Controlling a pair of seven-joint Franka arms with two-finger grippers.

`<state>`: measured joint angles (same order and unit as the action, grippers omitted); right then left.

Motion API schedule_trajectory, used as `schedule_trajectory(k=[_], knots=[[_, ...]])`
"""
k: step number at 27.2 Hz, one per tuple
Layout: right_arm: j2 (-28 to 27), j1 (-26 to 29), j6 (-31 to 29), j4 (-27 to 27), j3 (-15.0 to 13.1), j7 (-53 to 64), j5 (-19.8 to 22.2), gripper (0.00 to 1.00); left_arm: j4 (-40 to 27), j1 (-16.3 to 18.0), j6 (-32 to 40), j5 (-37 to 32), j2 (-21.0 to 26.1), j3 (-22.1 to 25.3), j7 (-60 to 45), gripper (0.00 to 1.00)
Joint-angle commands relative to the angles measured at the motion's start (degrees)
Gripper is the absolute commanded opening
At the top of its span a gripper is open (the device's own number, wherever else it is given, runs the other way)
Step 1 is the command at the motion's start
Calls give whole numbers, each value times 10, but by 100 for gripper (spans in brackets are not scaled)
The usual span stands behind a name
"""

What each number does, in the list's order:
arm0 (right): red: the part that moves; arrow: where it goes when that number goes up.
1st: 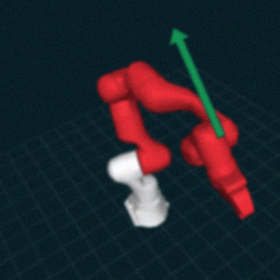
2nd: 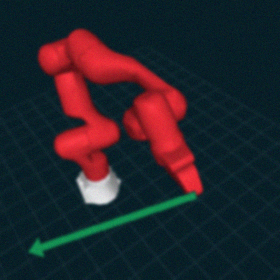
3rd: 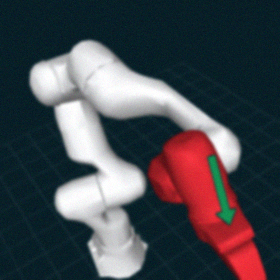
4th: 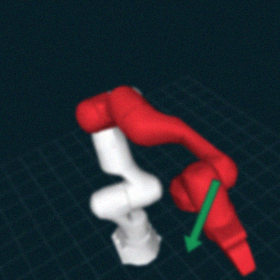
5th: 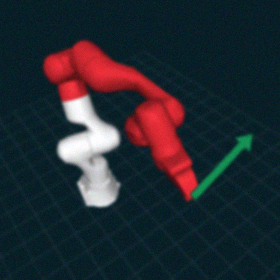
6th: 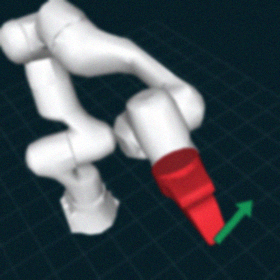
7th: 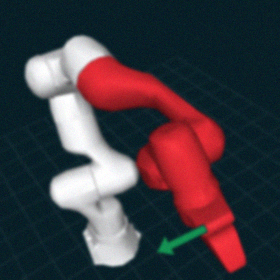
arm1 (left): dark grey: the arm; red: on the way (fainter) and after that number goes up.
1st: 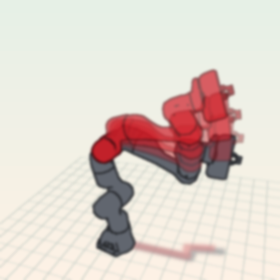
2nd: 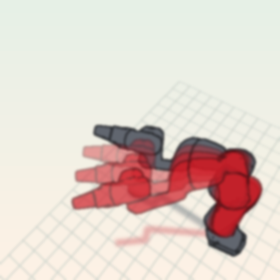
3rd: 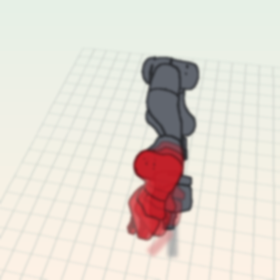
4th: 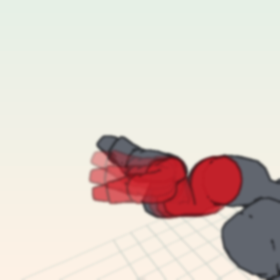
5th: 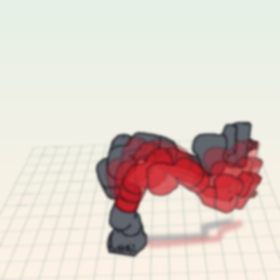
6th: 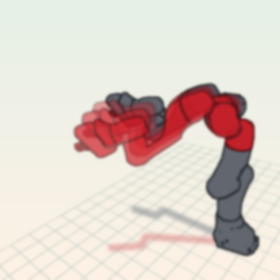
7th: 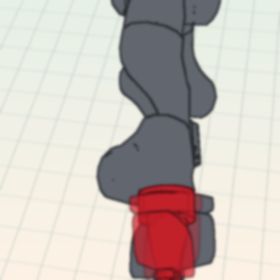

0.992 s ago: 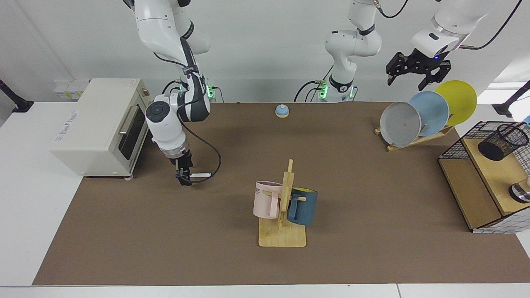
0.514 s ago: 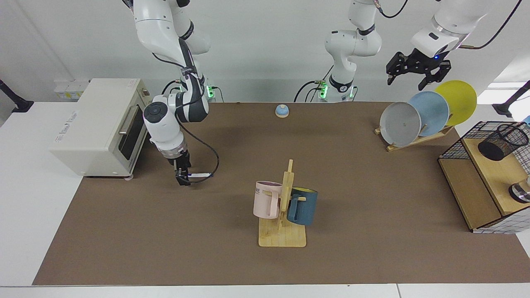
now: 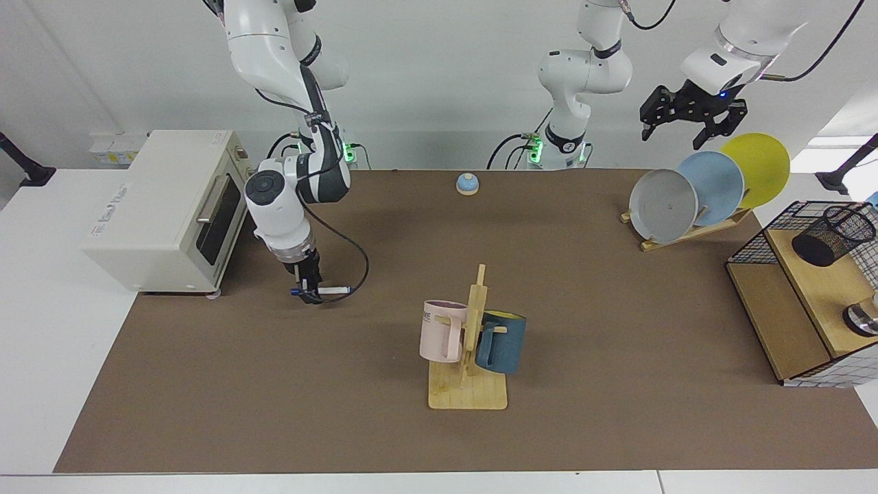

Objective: Put markers into pen holder
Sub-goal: 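Close the right gripper on the marker and lift it, then carry the marker to center with the right gripper while the left gripper approaches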

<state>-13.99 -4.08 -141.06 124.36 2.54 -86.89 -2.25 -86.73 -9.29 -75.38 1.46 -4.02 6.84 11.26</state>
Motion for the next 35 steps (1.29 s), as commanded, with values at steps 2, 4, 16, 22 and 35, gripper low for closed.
schedule_trajectory(k=[2,4,16,22,35], knots=[[4,3,-20,11,2,3,6,17,-17,5,3,5,-17,-2,-5,100],[4,3,-20,11,2,4,6,11,-17,5,4,5,-17,-2,-5,100],[31,6,-5,9,1,8,6,0,-14,2,2,5,-15,-2,-5,100],[72,8,60,-17,1,32,7,0,-13,-1,4,5,-16,-3,-5,100],[124,-23,292,-170,5,29,-4,0,-12,-2,8,6,-16,-4,-5,100]])
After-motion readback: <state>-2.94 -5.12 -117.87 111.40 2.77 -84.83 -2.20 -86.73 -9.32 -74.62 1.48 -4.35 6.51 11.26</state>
